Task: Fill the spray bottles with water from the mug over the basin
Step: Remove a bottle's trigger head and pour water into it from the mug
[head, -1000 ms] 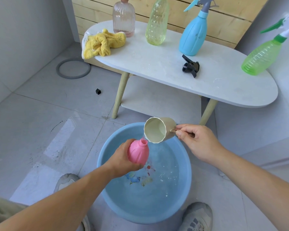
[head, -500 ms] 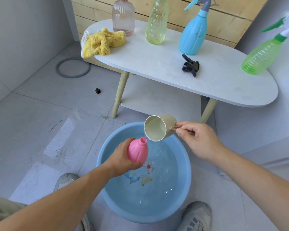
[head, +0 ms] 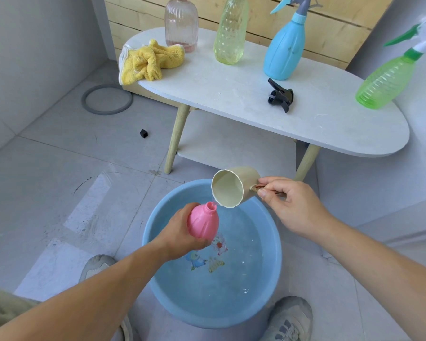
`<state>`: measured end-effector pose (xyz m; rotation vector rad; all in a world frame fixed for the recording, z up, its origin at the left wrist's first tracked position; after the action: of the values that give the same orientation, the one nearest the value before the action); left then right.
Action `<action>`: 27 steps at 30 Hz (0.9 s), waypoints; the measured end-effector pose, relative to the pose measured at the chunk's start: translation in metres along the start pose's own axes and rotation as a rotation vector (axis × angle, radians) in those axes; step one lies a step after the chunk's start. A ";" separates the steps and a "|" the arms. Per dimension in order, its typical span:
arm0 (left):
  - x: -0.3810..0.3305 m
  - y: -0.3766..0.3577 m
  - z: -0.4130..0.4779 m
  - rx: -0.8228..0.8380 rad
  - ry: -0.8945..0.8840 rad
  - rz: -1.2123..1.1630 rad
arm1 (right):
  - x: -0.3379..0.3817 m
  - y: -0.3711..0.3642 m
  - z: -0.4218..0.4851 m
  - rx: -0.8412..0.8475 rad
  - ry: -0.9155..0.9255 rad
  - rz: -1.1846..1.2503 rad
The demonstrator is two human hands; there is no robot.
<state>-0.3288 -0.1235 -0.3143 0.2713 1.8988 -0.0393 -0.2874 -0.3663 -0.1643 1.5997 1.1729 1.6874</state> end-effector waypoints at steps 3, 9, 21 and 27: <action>0.000 0.000 0.000 0.000 -0.002 0.003 | 0.001 0.000 0.001 -0.005 0.014 -0.022; -0.002 -0.001 0.000 0.000 -0.004 -0.002 | 0.002 0.002 0.000 -0.014 0.038 -0.055; -0.003 -0.001 -0.001 0.000 0.003 -0.010 | 0.006 0.003 0.000 -0.041 0.069 -0.088; -0.004 -0.002 -0.002 0.007 0.003 0.011 | 0.007 0.002 0.000 -0.031 0.081 -0.124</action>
<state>-0.3292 -0.1255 -0.3098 0.2871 1.9004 -0.0379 -0.2882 -0.3616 -0.1587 1.4223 1.2528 1.6953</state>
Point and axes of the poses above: each hand's wrist, its own z-axis towards the middle knuckle, its own y-axis out of the back of the hand, x = y × z, the point moved 3 cm from there along z, towards the middle knuckle, and after that the axes turned 13 degrees about -z, right-handed, at the moved point
